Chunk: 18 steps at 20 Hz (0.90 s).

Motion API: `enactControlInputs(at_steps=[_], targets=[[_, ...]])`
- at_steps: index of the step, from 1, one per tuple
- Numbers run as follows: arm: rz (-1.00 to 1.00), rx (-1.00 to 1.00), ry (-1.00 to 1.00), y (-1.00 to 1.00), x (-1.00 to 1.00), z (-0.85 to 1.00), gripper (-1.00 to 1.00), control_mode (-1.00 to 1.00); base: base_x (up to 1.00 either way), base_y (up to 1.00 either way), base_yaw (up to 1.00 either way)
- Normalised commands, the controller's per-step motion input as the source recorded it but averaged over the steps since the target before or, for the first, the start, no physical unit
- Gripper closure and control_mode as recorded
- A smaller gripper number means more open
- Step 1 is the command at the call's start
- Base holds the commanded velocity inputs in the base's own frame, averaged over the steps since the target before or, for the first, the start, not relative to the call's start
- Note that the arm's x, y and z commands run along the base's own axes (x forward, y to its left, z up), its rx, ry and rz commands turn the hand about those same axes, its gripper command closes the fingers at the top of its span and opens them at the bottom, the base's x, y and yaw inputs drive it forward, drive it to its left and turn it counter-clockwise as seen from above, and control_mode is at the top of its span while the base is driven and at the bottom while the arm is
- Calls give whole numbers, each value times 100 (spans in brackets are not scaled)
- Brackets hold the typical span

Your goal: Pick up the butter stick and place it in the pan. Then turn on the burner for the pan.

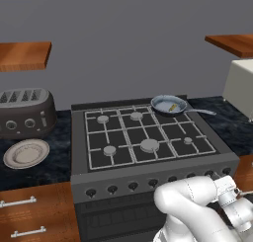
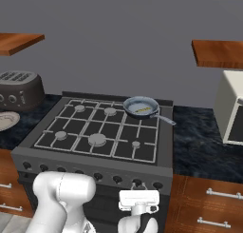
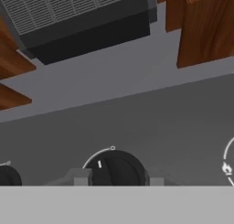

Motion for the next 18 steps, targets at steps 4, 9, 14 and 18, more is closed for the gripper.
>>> enactControlInputs(at_steps=[4, 9, 14, 18], targets=[[-7, -20, 0, 0, 0, 0, 100, -100, 0, 0, 0], [-9, -22, 0, 0, 0, 0, 100, -100, 0, 0, 0], [-9, -23, 0, 0, 0, 1, 100, -100, 0, 0, 0], [-11, -24, 7, 0, 0, 18, 100, -100, 0, 0, 0]])
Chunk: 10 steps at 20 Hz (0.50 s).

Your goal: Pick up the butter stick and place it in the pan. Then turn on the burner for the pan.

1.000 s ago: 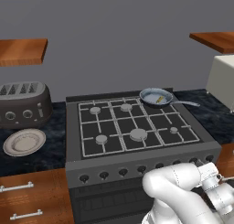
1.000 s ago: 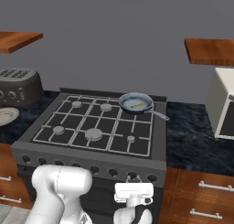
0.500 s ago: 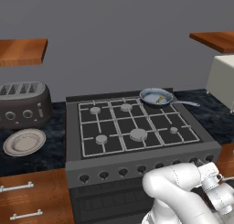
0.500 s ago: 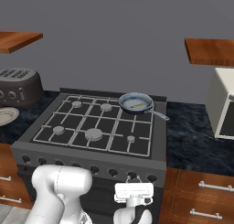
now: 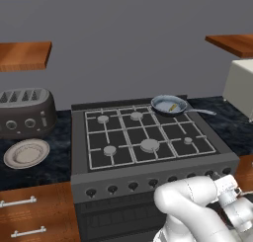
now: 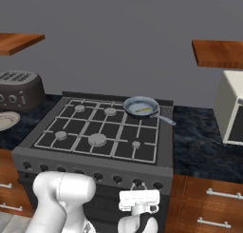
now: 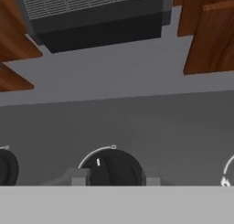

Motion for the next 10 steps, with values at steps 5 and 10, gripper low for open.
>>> enactControlInputs(at_steps=[5, 10], targets=[[-13, -22, 16, 2, 0, 38, 100, -100, 0, 0, 0], [-17, -24, 19, 18, 0, 39, 100, -100, 0, 0, 0]])
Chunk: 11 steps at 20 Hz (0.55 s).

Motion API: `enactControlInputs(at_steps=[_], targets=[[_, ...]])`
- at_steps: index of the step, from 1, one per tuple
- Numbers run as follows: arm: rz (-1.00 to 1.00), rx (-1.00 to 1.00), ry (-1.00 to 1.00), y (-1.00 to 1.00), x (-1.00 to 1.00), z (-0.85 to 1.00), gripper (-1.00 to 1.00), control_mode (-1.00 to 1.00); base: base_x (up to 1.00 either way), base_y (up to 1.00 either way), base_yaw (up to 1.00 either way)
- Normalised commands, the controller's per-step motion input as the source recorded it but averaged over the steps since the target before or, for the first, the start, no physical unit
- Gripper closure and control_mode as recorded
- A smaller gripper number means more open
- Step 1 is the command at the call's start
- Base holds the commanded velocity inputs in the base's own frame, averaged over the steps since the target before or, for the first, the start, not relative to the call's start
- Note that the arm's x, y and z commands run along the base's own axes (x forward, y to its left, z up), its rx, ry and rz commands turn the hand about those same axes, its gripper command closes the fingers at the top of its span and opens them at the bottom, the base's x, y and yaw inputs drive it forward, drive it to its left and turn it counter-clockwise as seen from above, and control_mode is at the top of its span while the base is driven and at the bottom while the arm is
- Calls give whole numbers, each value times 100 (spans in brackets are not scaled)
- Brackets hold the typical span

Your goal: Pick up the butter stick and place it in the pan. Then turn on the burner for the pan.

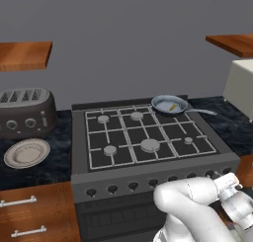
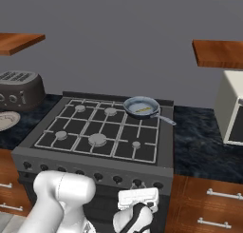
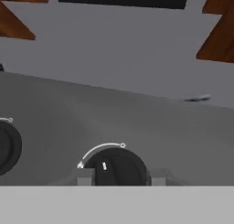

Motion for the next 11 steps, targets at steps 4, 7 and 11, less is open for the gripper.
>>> enactControlInputs(at_steps=[4, 7, 11], targets=[[-20, -28, 14, 22, 0, 25, 100, -100, 0, 0, 0], [-15, -27, 15, 4, 0, 21, 100, -100, 0, 0, 0], [-5, -21, 13, 0, 10, 8, 100, -100, 0, 0, 0]])
